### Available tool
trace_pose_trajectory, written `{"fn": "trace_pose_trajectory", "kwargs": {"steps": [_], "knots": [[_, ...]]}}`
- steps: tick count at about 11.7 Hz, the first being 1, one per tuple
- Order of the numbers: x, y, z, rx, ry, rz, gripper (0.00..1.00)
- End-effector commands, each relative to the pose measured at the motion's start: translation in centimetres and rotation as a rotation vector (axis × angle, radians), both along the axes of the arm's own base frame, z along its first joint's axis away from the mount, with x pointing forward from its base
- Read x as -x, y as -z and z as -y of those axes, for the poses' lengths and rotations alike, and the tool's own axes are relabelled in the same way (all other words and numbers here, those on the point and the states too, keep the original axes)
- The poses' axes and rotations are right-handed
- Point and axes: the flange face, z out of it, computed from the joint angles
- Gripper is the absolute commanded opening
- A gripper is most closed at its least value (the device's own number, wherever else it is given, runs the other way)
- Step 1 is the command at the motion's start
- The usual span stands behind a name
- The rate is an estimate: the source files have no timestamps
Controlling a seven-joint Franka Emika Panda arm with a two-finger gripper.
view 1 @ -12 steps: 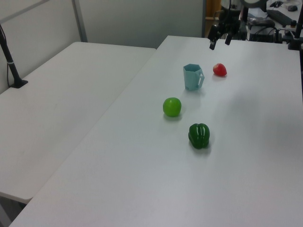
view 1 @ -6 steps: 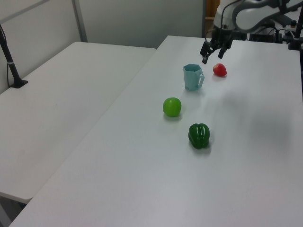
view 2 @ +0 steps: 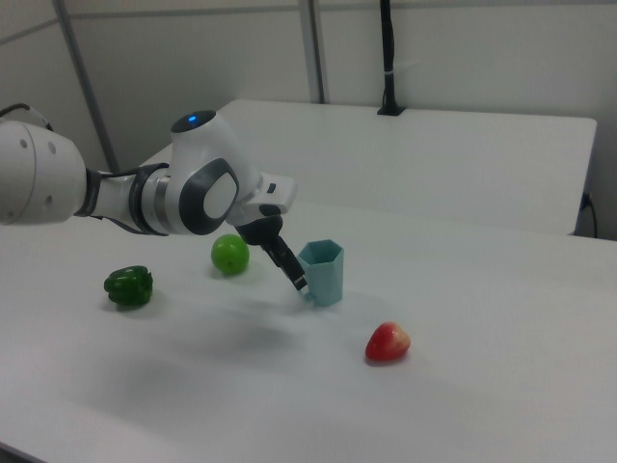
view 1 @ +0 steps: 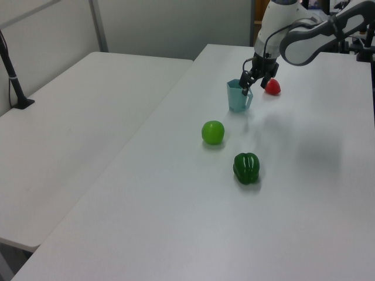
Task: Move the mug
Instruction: 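Move the gripper down toward the light blue mug's rim, then lower the gripper onto the mug rim and close it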
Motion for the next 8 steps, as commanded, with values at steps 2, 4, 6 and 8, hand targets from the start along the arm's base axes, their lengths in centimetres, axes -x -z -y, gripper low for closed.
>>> {"fn": "trace_pose_trajectory", "kwargs": {"steps": [2, 4, 6, 8], "knots": [[-0.78, 1.71, -0.74, 0.034, -0.025, 0.003, 0.78], [-1.21, 1.35, -0.88, 0.025, -0.022, 0.048, 0.72], [-1.46, 1.58, -0.9, 0.019, -0.014, 0.073, 0.71], [-1.49, 2.09, -0.91, 0.028, -0.022, 0.065, 0.66]]}}
